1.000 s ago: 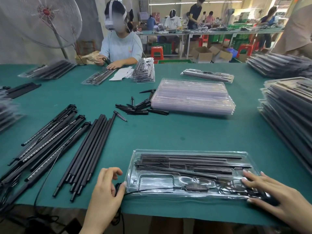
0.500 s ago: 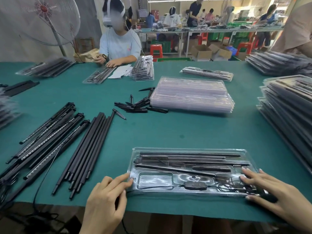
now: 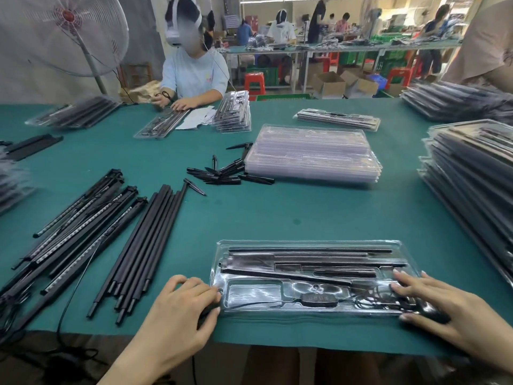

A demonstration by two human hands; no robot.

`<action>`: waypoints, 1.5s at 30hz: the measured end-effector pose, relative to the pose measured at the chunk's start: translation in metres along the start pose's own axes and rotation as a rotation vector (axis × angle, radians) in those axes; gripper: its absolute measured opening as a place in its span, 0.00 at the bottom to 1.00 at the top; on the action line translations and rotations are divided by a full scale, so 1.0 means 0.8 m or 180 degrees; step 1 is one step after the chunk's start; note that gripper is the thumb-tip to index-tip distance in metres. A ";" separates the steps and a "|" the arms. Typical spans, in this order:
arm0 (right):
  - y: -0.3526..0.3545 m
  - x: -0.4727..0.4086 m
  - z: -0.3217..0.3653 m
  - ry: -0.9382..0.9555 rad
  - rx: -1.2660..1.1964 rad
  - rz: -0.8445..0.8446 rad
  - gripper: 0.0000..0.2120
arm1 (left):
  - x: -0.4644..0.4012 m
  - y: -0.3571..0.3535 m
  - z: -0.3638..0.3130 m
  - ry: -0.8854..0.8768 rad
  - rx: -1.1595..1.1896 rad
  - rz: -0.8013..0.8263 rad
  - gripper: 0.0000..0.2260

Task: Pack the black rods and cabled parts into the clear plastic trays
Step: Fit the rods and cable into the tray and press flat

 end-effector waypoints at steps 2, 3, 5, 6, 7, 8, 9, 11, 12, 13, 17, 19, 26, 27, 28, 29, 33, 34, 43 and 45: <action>0.003 -0.001 0.006 0.0087 0.0040 -0.0024 0.18 | -0.013 -0.002 -0.006 0.0053 -0.0072 0.0024 0.13; 0.005 -0.002 0.008 0.0119 0.0084 -0.0023 0.18 | -0.022 -0.003 -0.011 0.0072 -0.0116 0.0004 0.15; 0.011 -0.006 0.015 0.0147 0.0214 0.0048 0.19 | -0.042 -0.005 -0.023 0.0102 -0.0338 0.0020 0.17; 0.013 -0.008 0.018 0.0162 0.0306 0.0094 0.20 | -0.051 -0.008 -0.031 0.0085 -0.0487 0.0056 0.16; 0.015 -0.009 0.022 0.0181 0.0401 0.0109 0.21 | -0.061 -0.010 -0.038 0.0062 -0.0590 0.0050 0.13; 0.018 -0.011 0.026 0.0223 0.0488 0.0108 0.22 | -0.072 -0.011 -0.044 0.0011 -0.0611 0.0006 0.08; 0.020 -0.014 0.030 0.0230 0.0547 0.0116 0.22 | -0.083 -0.013 -0.047 -0.0050 -0.0507 -0.0016 0.05; 0.021 -0.014 0.032 0.0207 0.0531 0.0141 0.24 | -0.108 -0.019 -0.055 -0.0298 -0.0104 0.0057 0.11; 0.021 -0.013 0.032 0.0207 0.0492 0.0142 0.25 | -0.123 -0.020 -0.061 -0.0470 0.0146 0.0159 0.13; 0.021 -0.013 0.031 0.0196 0.0490 0.0152 0.26 | -0.136 -0.022 -0.069 -0.0610 0.0434 0.0296 0.15; 0.022 -0.012 0.031 0.0192 0.0516 0.0171 0.24 | -0.159 -0.055 -0.112 -0.0797 0.0898 0.0771 0.21; 0.020 -0.012 0.029 0.0229 0.0505 0.0203 0.23 | -0.151 -0.075 -0.125 -0.0877 0.0724 0.1097 0.20; 0.037 -0.026 0.020 -0.0329 -0.0581 0.0559 0.13 | -0.144 -0.084 -0.129 -0.0860 0.0655 0.1163 0.20; 0.039 -0.029 0.021 -0.0388 -0.0704 0.0395 0.09 | -0.142 -0.083 -0.130 -0.0915 0.0632 0.1160 0.19; 0.039 -0.032 0.021 -0.0437 -0.0799 0.0160 0.07 | -0.142 -0.083 -0.132 -0.1027 0.0618 0.1132 0.19; 0.036 -0.035 0.019 -0.0529 -0.0882 -0.0105 0.09 | -0.143 -0.081 -0.133 -0.1180 0.0631 0.1102 0.19; 0.028 -0.043 0.002 -0.1540 -0.1035 -0.0489 0.23 | -0.150 -0.084 -0.135 -0.1391 0.0849 0.1139 0.21; 0.028 -0.044 -0.003 -0.1733 -0.0971 -0.0345 0.23 | -0.150 -0.085 -0.135 -0.1329 0.0927 0.1158 0.22; 0.030 -0.042 -0.017 -0.2139 -0.0200 0.0472 0.28 | -0.153 -0.079 -0.140 -0.1183 0.1050 0.1129 0.22; 0.030 -0.042 -0.018 -0.2152 -0.0175 0.0506 0.29 | -0.157 -0.072 -0.149 -0.0994 0.1131 0.1071 0.18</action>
Point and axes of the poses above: each hand's wrist, its own x-axis away from the middle knuckle, its own y-axis out of the back of the hand, z = x × y, the point moved 2 cm from there along -x, towards the middle knuckle, and after that the axes turned 6 degrees about -x, right-handed, at the moved point
